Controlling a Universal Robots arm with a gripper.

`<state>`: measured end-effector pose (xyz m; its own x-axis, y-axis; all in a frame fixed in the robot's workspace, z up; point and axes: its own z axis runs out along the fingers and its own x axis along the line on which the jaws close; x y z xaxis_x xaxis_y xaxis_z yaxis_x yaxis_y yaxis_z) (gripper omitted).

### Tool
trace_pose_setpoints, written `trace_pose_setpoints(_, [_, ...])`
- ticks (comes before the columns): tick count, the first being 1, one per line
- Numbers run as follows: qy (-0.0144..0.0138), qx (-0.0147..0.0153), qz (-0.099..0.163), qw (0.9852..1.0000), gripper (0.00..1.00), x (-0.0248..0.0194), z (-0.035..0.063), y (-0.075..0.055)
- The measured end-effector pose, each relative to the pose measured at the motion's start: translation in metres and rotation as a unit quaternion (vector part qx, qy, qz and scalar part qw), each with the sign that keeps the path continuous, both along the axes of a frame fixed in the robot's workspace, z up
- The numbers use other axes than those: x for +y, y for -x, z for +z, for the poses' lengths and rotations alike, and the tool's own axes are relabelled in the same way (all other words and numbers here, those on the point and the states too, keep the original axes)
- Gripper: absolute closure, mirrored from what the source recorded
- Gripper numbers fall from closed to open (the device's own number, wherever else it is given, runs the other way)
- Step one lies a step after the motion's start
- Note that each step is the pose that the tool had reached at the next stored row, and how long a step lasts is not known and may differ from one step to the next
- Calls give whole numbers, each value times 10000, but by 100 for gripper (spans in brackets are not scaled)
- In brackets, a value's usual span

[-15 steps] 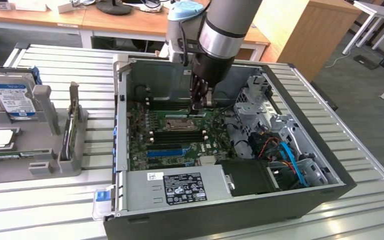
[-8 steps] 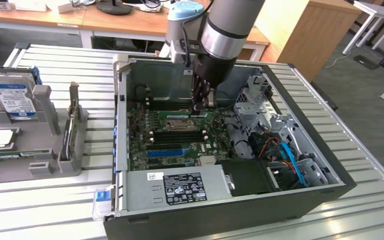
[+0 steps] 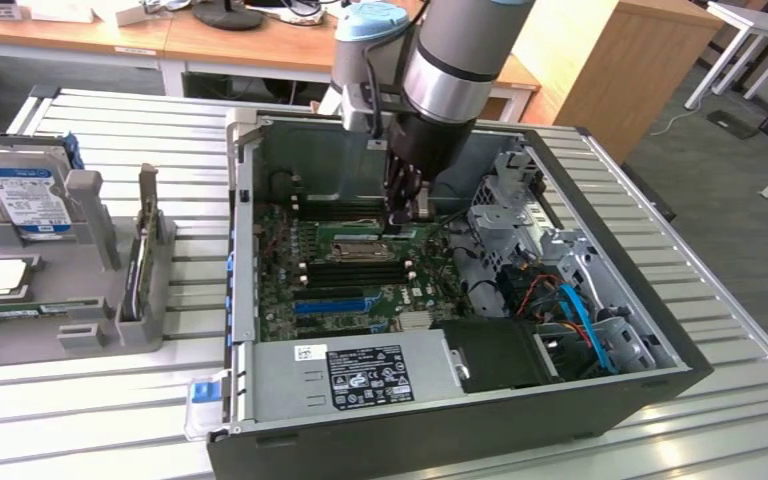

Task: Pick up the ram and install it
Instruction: 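Insert the ram into the slot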

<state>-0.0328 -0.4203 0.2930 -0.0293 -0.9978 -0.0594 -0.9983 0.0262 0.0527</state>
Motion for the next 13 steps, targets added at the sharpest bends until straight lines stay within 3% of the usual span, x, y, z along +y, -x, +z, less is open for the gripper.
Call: trace_pose_setpoints(13, [2,-6,0,10000,89,0,-148,0])
